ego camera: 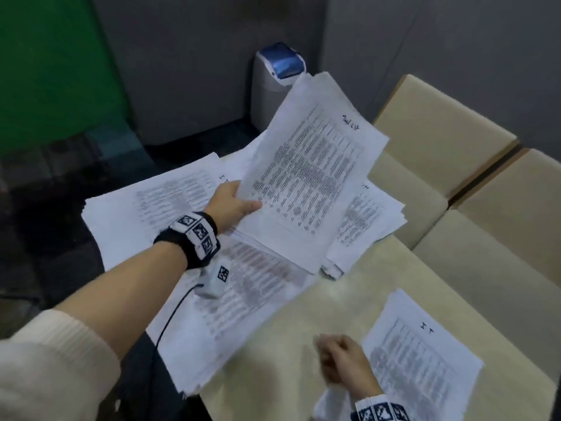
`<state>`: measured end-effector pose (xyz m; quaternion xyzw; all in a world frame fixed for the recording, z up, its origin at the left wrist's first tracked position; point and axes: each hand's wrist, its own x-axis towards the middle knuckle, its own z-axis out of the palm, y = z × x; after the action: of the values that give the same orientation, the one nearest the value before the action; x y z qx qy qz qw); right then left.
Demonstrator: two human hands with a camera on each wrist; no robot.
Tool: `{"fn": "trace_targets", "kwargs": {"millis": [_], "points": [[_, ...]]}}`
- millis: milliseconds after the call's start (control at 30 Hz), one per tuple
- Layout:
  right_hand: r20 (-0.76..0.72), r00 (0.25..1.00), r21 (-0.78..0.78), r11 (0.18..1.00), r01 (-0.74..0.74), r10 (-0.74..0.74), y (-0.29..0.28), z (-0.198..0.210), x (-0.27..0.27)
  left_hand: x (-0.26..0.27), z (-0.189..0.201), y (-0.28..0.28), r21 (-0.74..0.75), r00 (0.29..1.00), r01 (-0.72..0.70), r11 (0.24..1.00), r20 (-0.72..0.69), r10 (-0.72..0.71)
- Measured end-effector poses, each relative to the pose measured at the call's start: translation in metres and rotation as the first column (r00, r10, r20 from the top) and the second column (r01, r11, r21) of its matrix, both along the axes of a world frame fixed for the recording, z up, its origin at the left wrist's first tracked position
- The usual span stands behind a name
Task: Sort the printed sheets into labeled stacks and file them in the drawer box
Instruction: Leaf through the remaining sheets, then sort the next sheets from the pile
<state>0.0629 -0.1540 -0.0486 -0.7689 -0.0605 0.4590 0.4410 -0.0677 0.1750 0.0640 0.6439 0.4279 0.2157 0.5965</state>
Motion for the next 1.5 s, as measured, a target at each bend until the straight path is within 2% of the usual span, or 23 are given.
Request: {"fn": "trace_targets", "kwargs": {"millis": [67, 133, 233, 333, 467, 533, 600, 667, 733, 767, 833, 933, 1000, 1067, 1133, 1233, 1300, 1367, 1433, 1500], "points": [[0.084, 0.993, -0.121, 0.99, -0.07, 0.081, 0.007, -0.013, -0.006, 0.012, -0.003, 0.054, 0.048, 0.998, 0.012, 0.999, -0.055, -0.009], [0.146, 0.983, -0.205, 0.975, -0.082, 0.113, 0.019, -0.017, -0.014, 0.031, -0.009, 0.106, 0.091, 0.995, 0.03, 0.995, -0.102, -0.021], [0.203, 0.972, -0.235, 0.97, -0.067, 0.116, 0.031, -0.01, -0.021, 0.059, -0.021, 0.168, 0.129, 0.98, 0.066, 0.989, -0.194, -0.04], [0.222, 0.971, -0.245, 0.969, -0.036, 0.092, 0.036, -0.007, -0.019, 0.088, -0.037, 0.214, 0.194, 0.941, 0.174, 0.965, -0.321, -0.105], [0.207, 0.975, -0.278, 0.96, -0.017, 0.078, 0.041, -0.004, -0.018, 0.128, -0.062, 0.244, 0.408, 0.801, 0.382, 0.829, -0.594, -0.077], [0.199, 0.979, -0.302, 0.953, 0.009, 0.054, 0.04, -0.006, -0.019, 0.142, -0.076, 0.246, 0.445, 0.745, 0.435, 0.783, -0.666, -0.036], [0.183, 0.983, -0.327, 0.944, 0.032, 0.03, 0.034, -0.014, -0.021, 0.152, -0.089, 0.242, 0.458, 0.712, 0.425, 0.78, -0.702, 0.024], [0.164, 0.986, -0.344, 0.939, 0.023, 0.036, 0.031, -0.016, -0.024, 0.159, -0.097, 0.233, 0.503, 0.723, 0.328, 0.8, -0.679, 0.13], [0.156, 0.987, -0.351, 0.936, 0.027, 0.03, 0.033, -0.015, -0.026, 0.164, -0.091, 0.218, 0.567, 0.809, 0.18, 0.804, -0.55, 0.207], [0.17, 0.985, -0.337, 0.941, 0.034, 0.025, 0.035, -0.014, -0.026, 0.169, -0.084, 0.207, 0.586, 0.862, 0.131, 0.8, -0.466, 0.2], [0.179, 0.984, -0.321, 0.945, 0.068, -0.01, 0.037, -0.013, -0.027, 0.177, -0.066, 0.175, 0.589, 0.948, 0.11, 0.801, -0.303, 0.093], [0.149, 0.989, -0.288, 0.957, 0.038, 0.005, 0.036, -0.011, -0.027, 0.186, -0.038, 0.105, 0.546, 0.983, 0.179, 0.818, -0.127, -0.131], [0.055, 0.998, -0.227, 0.972, 0.052, -0.04, 0.037, 0.002, -0.022, 0.187, -0.027, 0.053, 0.474, 0.959, 0.276, 0.836, -0.075, -0.274], [0.001, 0.983, -0.143, 0.973, 0.182, -0.184, 0.031, 0.02, -0.014, 0.186, -0.024, 0.0, 0.428, 0.914, 0.394, 0.814, -0.089, -0.396], [0.098, 0.942, -0.086, 0.94, 0.33, -0.322, 0.01, 0.03, 0.001, 0.181, -0.029, -0.053, 0.372, 0.849, 0.526, 0.765, -0.178, -0.497], [0.317, 0.883, -0.096, 0.915, 0.392, -0.345, -0.038, 0.038, 0.027, 0.167, -0.049, -0.127, 0.242, 0.707, 0.696, 0.676, -0.393, -0.588], [0.423, 0.845, -0.18, 0.884, 0.431, -0.326, -0.076, 0.04, 0.043, 0.155, -0.067, -0.169, 0.152, 0.61, 0.759, 0.633, -0.505, -0.61], [0.551, 0.798, -0.35, 0.799, 0.488, -0.246, -0.114, 0.036, 0.056, 0.145, -0.083, -0.207, 0.091, 0.551, 0.772, 0.629, -0.589, -0.591], [0.57, 0.785, -0.424, 0.731, 0.535, -0.243, -0.145, 0.027, 0.067, 0.136, -0.094, -0.237, 0.053, 0.541, 0.74, 0.67, -0.64, -0.546], [0.503, 0.807, -0.41, 0.736, 0.538, -0.31, -0.162, 0.016, 0.074, 0.131, -0.099, -0.26, 0.056, 0.559, 0.699, 0.712, -0.664, -0.497]]}}
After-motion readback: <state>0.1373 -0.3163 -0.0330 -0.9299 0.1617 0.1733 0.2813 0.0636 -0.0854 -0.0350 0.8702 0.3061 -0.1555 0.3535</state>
